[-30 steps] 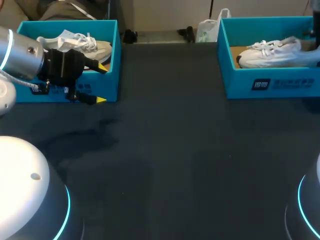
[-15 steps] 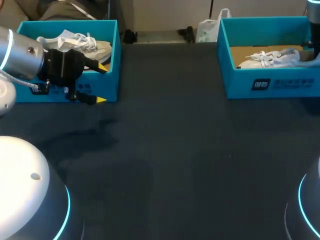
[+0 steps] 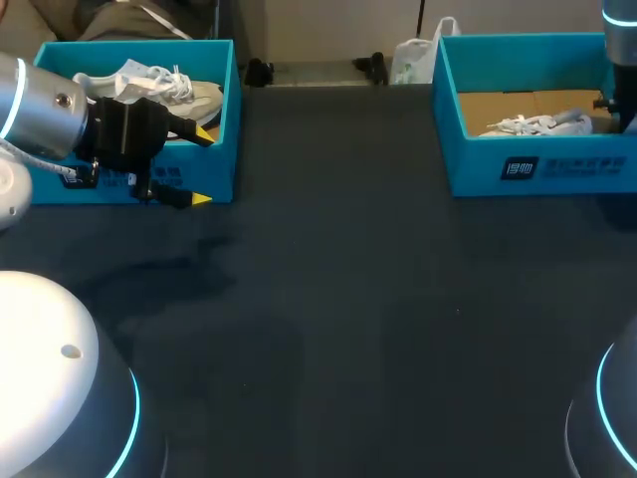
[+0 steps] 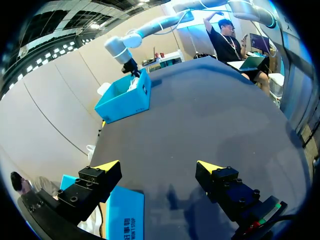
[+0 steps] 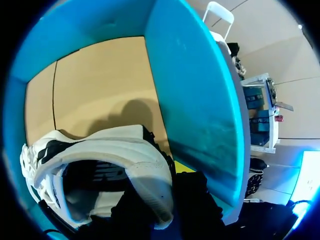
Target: Take the shoe out of the shoebox, open the shoe tongue, remove and reinsert the insole, then place the shoe into the shoebox
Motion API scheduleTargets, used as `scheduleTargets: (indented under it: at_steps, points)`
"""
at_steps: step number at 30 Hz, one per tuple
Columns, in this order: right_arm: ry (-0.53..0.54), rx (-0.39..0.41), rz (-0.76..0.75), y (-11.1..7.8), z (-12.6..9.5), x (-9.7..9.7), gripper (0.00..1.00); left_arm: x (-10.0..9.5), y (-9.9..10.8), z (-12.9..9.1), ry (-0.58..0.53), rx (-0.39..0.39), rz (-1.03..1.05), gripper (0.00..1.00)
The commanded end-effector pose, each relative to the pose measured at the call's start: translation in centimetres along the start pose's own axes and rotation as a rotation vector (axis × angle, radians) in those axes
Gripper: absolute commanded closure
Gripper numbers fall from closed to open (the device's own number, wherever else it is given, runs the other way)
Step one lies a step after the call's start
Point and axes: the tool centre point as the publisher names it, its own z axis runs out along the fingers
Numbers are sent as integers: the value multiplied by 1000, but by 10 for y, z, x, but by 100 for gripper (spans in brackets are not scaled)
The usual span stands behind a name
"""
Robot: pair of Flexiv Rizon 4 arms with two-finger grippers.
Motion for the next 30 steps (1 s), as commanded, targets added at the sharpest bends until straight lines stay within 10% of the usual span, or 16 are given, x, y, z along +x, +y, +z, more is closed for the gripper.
scheduleTargets:
  at_steps: [1,12,30]
  points:
    - [11,6,2,3,7,2,100,0,0,0,1,-2,0,0]
    - [15,4,1,7,8,4,65,0,0,0,1,-2,0,0]
    - [72,-24,30,-4,-24,-7,54,0,0,0,1,-2,0,0]
